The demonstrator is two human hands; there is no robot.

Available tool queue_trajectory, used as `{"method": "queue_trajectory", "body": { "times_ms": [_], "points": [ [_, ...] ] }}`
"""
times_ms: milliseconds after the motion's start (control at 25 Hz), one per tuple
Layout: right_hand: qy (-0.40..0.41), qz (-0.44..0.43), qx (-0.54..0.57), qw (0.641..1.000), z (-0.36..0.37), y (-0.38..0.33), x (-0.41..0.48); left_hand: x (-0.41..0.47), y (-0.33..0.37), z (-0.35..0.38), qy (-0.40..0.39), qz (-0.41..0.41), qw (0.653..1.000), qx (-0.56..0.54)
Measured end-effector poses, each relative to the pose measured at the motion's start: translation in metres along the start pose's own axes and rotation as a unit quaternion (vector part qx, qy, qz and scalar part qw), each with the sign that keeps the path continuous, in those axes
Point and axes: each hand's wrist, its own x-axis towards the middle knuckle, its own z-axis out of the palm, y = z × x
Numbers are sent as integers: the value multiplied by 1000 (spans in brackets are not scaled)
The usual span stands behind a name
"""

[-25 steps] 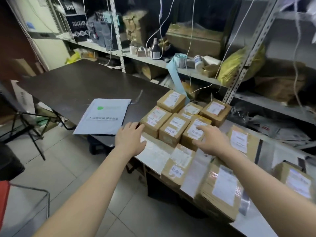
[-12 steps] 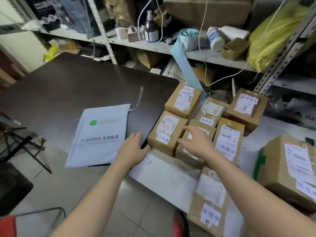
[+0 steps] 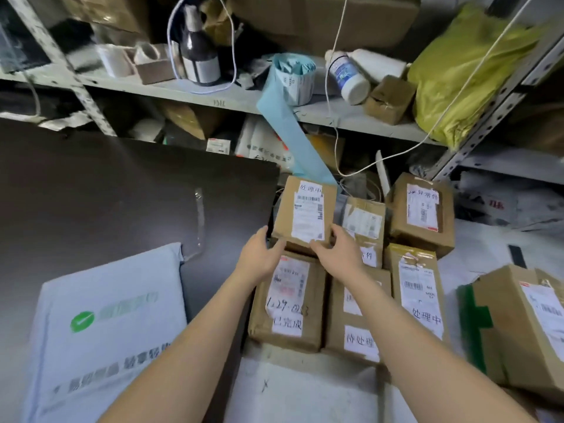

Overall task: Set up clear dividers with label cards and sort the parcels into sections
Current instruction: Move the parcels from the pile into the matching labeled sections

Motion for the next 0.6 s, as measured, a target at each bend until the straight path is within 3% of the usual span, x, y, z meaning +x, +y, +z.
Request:
{"method": "queue_trajectory", "body": {
  "times_ms": [120, 280, 440, 600],
  "points": [
    [16, 33, 28, 999, 15, 1, 18, 36, 1, 8, -45, 17, 997, -57],
    [52, 48, 82, 994, 14, -16, 7, 30, 10, 4, -15, 91, 992, -89],
    [85, 2, 144, 986, -19, -56, -27, -4, 46, -30, 50, 199, 971, -119],
    [131, -37, 165, 977, -78, -73, -85, -59, 89, -37, 41, 239, 963, -121]
  ]
}}
